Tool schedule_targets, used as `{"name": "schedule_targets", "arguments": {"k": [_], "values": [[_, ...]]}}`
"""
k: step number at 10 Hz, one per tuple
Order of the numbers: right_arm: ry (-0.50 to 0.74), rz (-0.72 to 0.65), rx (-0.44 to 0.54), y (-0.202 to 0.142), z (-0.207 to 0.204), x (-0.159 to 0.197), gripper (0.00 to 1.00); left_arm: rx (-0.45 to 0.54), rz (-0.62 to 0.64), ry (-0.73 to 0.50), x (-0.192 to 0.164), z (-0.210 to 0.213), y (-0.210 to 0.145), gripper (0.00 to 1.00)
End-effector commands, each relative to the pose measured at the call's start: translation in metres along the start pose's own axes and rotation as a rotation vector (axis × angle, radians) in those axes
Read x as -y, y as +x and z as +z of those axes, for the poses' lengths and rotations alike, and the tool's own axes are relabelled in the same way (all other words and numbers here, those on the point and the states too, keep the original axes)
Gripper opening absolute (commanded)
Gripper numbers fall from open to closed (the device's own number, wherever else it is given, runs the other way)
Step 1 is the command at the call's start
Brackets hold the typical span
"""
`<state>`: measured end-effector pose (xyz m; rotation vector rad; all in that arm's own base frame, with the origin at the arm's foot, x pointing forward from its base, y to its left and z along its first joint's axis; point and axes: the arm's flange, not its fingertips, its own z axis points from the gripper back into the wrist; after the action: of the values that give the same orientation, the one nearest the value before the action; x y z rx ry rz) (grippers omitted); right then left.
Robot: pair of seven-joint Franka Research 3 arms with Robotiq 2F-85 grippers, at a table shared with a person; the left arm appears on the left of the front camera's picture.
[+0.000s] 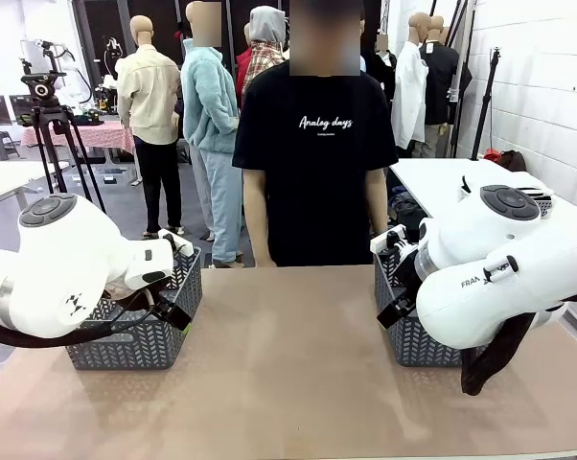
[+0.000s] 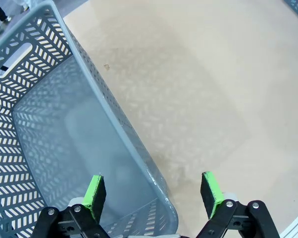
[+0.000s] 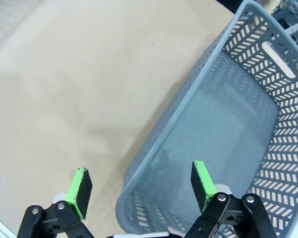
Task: Sort the tops and bottoms.
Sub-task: Lift clothes from the center of the table with your left hand.
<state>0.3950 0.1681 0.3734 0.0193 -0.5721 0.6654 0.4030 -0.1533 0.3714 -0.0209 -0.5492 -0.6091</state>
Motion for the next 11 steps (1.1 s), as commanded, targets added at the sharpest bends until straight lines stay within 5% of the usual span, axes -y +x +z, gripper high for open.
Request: {"name": "schedule_targets", "arguments": {"k": [1, 11], "values": [[0.001, -0.002, 0.000, -0.0001, 0.0000, 0.0002, 1.00, 0.000, 0.004, 0.001, -0.0016, 0.0000, -0.0004, 1.00], [0.001, -0.002, 0.000, -0.0001, 0.0000, 0.0002, 1.00, 0.000, 0.004, 0.001, -0.0016, 0.0000, -0.0004, 1.00]]}}
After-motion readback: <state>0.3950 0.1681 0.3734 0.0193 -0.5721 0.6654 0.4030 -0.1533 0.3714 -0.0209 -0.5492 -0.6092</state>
